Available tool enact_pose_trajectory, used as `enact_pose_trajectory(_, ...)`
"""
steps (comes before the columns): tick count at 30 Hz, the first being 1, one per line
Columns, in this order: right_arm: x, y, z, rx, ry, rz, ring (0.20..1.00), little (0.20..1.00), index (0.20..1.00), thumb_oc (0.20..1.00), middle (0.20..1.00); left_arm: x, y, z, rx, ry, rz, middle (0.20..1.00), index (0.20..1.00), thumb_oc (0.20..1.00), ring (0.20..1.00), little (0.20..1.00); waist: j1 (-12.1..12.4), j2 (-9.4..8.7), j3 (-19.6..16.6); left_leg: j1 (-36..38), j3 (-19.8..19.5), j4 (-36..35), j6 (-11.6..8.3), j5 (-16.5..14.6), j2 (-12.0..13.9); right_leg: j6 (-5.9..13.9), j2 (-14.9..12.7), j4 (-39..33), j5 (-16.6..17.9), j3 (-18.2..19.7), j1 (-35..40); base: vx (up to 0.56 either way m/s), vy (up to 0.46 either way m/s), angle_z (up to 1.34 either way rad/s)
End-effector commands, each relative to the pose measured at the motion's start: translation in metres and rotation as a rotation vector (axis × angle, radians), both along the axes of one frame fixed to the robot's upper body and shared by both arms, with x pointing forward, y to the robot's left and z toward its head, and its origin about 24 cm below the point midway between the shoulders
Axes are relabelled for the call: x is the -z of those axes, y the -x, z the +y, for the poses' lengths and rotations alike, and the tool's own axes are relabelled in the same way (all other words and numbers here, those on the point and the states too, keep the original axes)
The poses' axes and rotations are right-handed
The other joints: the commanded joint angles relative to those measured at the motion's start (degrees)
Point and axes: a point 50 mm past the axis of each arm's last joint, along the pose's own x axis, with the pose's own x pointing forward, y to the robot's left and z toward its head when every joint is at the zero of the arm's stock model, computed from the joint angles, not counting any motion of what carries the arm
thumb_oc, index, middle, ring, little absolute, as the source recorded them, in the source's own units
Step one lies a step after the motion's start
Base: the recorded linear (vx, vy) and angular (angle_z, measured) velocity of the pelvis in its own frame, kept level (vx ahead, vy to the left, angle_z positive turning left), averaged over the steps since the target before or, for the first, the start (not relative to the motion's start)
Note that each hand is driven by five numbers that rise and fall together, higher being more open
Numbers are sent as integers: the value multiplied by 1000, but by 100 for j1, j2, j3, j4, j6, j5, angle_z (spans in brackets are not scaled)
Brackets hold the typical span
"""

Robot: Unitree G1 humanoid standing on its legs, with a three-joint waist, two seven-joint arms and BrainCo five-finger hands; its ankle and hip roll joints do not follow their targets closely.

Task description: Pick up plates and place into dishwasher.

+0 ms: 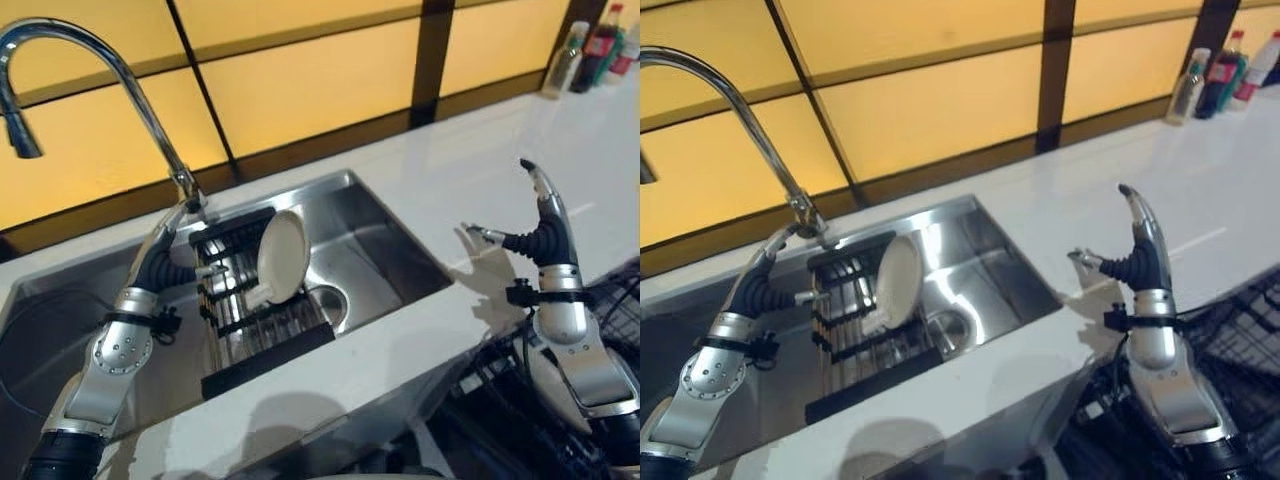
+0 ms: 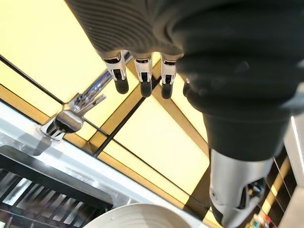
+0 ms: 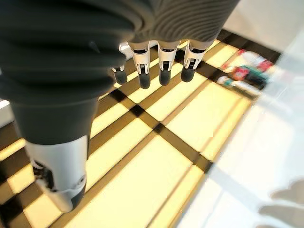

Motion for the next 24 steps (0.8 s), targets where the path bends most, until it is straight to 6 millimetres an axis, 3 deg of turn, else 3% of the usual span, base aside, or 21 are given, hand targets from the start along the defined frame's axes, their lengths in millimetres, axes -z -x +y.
enact_pose_trajectory(1, -26, 8, -5, -33, 21, -115, 1000, 1000, 1000, 1000, 1000, -30, -2, 12, -19, -155, -126, 1000, 1000, 1000, 1000, 1000, -228, -57, -459, -197, -12, 289, -73, -311, -15, 369, 20, -1022, -143, -214, 1011, 99, 142, -31)
enact_pose_trajectory(8, -22, 8, -10, -36, 24, -53, 1000, 1000, 1000, 1000, 1000, -54, -7, 16, -22, -579, -178, 1000, 1000, 1000, 1000, 1000, -411, 51, -532, -89, 269, 265, 42, -469, -85, 536, -87, -1092, -35, -47, 968, 85, 87, -2)
enact_pose_trajectory(13, -24, 7, -18, -24, 25, -35, 1000, 1000, 1000, 1000, 1000, -70, -14, 19, -14, -764, -207, 1000, 1000, 1000, 1000, 1000, -575, 169, -503, -53, 396, 229, 83, -531, -115, 617, -153, -1130, 26, 79, 906, 65, 41, -2)
enact_pose_trajectory(18, -24, 5, -22, -20, 48, -6, 1000, 1000, 1000, 1000, 1000, -69, -19, 17, -1, -853, -217, 1000, 1000, 1000, 1000, 1000, -683, 295, -451, -47, 449, 236, 109, -574, -165, 652, -214, -1109, 43, 153, 840, 64, 55, -10)
enact_pose_trajectory(24, -28, 3, -25, -28, 96, 22, 1000, 1000, 1000, 1000, 1000, -54, -26, 12, 28, -922, -169, 1000, 1000, 1000, 1000, 1000, -842, 487, -353, -58, 565, 343, 121, -629, -223, 680, -290, -1038, 39, 265, 754, 77, 93, -8)
